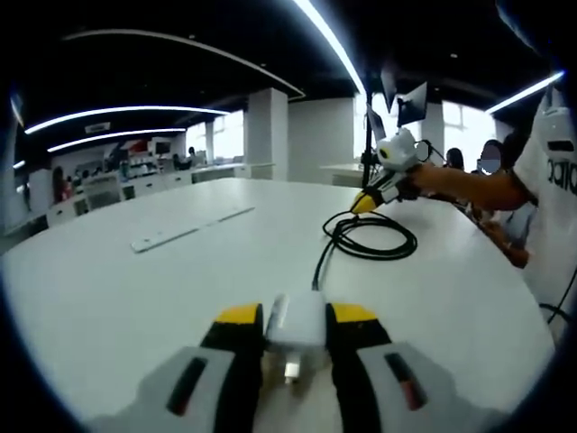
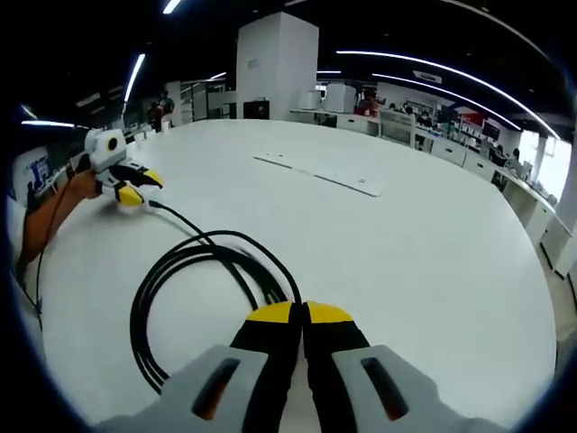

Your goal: Plug the desk Type‑C cable into the charger adapter.

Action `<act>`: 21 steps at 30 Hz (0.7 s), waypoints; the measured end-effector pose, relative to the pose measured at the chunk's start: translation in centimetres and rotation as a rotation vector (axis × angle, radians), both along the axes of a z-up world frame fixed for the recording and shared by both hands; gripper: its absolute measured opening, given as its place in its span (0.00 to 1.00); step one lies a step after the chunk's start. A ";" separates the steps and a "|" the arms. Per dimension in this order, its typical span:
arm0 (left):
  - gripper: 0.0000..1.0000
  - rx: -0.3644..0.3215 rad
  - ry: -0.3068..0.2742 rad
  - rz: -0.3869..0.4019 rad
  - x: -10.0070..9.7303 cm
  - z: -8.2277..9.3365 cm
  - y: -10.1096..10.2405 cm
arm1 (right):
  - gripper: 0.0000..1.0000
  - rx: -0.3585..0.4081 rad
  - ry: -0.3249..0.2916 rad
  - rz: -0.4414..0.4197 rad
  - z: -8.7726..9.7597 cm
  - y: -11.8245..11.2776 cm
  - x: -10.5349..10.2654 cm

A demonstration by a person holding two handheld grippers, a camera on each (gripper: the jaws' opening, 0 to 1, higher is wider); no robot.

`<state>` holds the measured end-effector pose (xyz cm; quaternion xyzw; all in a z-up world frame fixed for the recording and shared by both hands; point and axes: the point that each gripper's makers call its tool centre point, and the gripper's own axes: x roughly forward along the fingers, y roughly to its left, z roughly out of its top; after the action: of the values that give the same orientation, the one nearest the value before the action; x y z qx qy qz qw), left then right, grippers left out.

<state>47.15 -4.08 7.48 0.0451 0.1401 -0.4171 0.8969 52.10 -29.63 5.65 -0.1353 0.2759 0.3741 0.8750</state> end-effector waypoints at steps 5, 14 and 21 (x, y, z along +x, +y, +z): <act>0.27 -0.002 0.000 0.009 0.6 0.0 0.2 | 0.02 0.000 -0.009 -0.007 0.0 0.1 0.7; 0.27 -0.006 -0.005 0.017 1.5 0.0 0.5 | 0.02 -0.003 -0.019 -0.018 0.0 0.3 1.9; 0.26 -0.004 -0.003 0.014 2.3 0.0 0.7 | 0.02 -0.026 -0.043 -0.025 -0.1 0.6 2.6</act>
<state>49.43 -3.36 7.47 0.0431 0.1382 -0.4112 0.9000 54.68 -29.05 5.60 -0.1513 0.2637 0.3564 0.8835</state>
